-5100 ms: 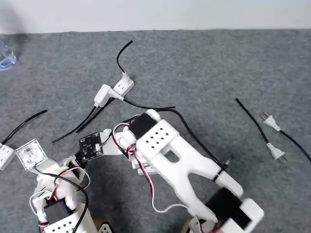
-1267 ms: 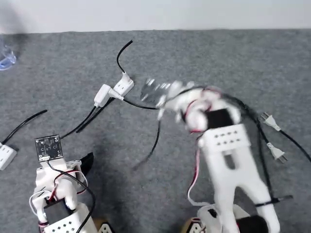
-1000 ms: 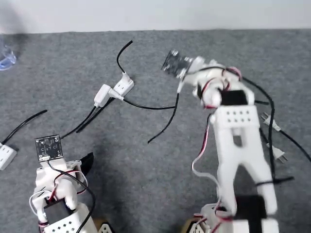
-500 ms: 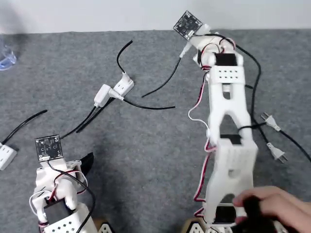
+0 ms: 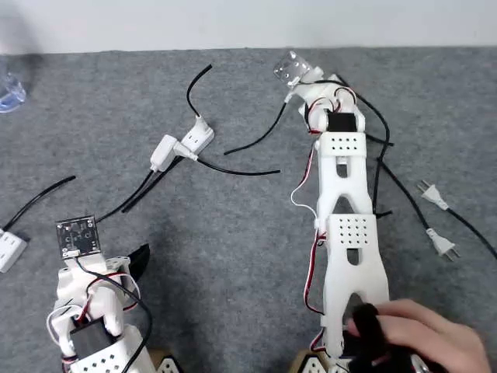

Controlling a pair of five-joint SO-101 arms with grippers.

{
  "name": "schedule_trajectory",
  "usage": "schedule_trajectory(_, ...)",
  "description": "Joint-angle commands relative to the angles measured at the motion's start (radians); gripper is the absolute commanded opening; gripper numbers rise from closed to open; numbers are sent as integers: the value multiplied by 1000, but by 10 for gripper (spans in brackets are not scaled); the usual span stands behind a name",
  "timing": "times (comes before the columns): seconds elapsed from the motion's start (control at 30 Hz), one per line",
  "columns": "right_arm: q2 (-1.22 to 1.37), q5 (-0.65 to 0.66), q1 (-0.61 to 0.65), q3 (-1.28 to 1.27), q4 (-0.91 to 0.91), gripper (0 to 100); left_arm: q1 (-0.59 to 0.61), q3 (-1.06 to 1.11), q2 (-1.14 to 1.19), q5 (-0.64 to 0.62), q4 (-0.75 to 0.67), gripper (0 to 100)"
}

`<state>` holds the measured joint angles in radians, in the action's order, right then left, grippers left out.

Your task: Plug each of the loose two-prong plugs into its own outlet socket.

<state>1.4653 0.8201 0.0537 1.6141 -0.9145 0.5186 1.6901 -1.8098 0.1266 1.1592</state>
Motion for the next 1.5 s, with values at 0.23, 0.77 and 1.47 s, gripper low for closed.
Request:
schedule_trajectory(0.23, -165, -12, -12, 68, -225, 276, 6, -7, -8, 8, 6, 394)
schedule_trajectory(0.77, -581, -18, -13, 66, -891, 274, 6, -7, -8, 8, 6, 394)
schedule_trajectory(1.47, -839, -669, -277, -453, -889, 274, 3, -7, -8, 8, 6, 394)
